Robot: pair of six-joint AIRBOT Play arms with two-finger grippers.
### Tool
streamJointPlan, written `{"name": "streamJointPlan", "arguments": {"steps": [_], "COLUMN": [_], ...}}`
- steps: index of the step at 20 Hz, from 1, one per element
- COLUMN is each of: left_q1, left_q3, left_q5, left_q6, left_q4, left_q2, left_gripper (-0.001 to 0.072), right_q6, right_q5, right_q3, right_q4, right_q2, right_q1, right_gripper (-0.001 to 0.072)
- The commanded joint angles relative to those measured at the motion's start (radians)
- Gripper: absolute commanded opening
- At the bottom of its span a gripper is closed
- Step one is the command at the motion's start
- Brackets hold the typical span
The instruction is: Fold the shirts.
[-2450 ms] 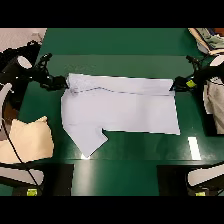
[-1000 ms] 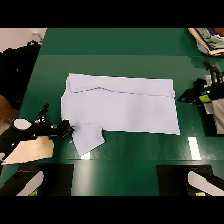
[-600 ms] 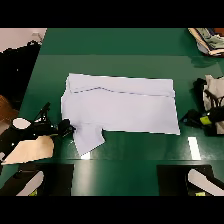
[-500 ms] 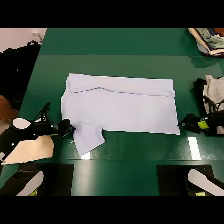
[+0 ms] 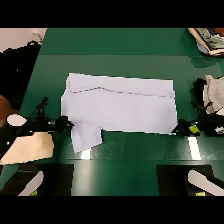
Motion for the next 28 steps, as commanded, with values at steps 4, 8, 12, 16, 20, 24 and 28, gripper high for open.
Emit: {"name": "streamJointPlan", "arguments": {"steps": [4,8,12,16,20,24,28], "left_q1": [0.0,0.0,0.0,0.0,0.0,0.0,0.0], "left_q3": [0.139,0.145,0.222,0.239,0.239,0.293,0.417], "left_q5": [-0.293,-0.59,-0.57,-0.33,-0.06,0.07,0.124], "left_q6": [-0.125,-0.232,-0.231,-0.123,-0.031,0.013,0.024], "left_q4": [0.248,0.229,0.224,0.223,0.19,0.174,0.174], "left_q2": [0.279,0.499,0.512,0.29,-0.028,-0.223,-0.302], "left_gripper": [0.0017,0.0017,0.0018,0.0018,0.0019,0.002,0.0339], "right_q6": [-0.019,-0.018,-0.014,-0.014,-0.013,-0.005,-0.006], "right_q5": [0.216,0.303,0.299,0.222,0.158,0.125,0.113], "right_q3": [0.086,0.2,0.32,0.417,0.492,0.571,0.65], "right_q4": [0.011,-0.005,-0.037,-0.038,-0.036,-0.019,0.099], "right_q2": [0.251,0.407,0.39,0.186,-0.057,-0.251,-0.362], "right_q1": [-0.072,-0.13,-0.066,0.056,0.109,0.13,0.098], "right_gripper": [0.0016,0.0016,0.0015,0.0016,0.0016,0.0016,0.0441]}}
